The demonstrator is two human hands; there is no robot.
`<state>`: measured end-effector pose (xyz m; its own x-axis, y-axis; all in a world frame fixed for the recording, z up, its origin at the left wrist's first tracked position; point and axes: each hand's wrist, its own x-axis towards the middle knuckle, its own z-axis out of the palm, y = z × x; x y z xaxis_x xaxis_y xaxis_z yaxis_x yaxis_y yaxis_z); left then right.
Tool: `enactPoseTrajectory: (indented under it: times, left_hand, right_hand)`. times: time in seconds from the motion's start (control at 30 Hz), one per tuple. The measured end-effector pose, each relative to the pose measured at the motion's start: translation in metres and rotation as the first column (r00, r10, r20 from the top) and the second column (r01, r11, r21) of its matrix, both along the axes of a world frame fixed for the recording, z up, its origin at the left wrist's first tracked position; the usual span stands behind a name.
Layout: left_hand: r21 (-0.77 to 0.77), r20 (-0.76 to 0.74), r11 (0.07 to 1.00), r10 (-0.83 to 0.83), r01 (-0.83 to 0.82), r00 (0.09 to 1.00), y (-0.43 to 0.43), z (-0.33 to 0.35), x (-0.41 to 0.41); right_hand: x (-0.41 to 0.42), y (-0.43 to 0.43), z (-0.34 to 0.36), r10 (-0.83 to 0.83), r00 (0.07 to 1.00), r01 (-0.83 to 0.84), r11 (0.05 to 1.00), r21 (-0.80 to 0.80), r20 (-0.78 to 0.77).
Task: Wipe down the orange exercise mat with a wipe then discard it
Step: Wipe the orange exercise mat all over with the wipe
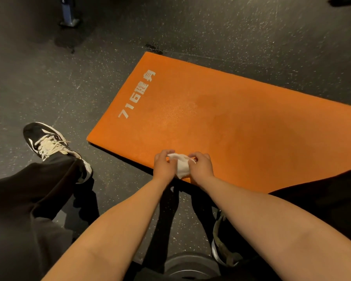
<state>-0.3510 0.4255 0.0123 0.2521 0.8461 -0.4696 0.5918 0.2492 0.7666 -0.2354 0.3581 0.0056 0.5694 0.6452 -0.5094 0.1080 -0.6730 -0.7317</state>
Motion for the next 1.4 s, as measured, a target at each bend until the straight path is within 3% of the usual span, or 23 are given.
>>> enactPoseTrajectory:
  times: [0.1,0.2,0.57,0.9,1.17,1.4]
  left_hand:
    - [-0.066,0.108,0.992,0.114,-0.107,0.988,0.005,0.010,0.002]
    - [-0.097,0.152,0.988,0.138,-0.124,0.979,0.004,0.019,0.004]
    - [-0.053,0.016,0.998,-0.015,0.016,1.000,-0.020,0.037,-0.003]
    - [-0.106,0.092,0.994,0.002,0.008,0.996,-0.022,0.055,0.010]
    - [-0.163,0.195,0.986,0.013,0.020,0.981,-0.017,0.043,0.015]
    - [-0.160,0.199,0.987,0.022,0.010,0.980,-0.011,0.025,0.013]
  right_hand:
    - [-0.002,0.001,0.010,-0.080,0.983,0.083,0.997,0.007,-0.164]
    - [-0.002,0.004,0.015,-0.042,0.973,0.035,0.999,-0.036,-0.229]
    - [-0.010,-0.002,0.031,-0.042,0.991,0.044,0.999,0.008,-0.125]
    - [0.003,0.001,0.048,-0.009,0.998,0.010,1.000,0.016,-0.060]
    - [0.005,0.004,0.038,-0.094,0.974,0.097,0.995,0.004,-0.204]
    - [0.006,0.000,0.018,-0.121,0.979,0.125,0.992,0.014,-0.163]
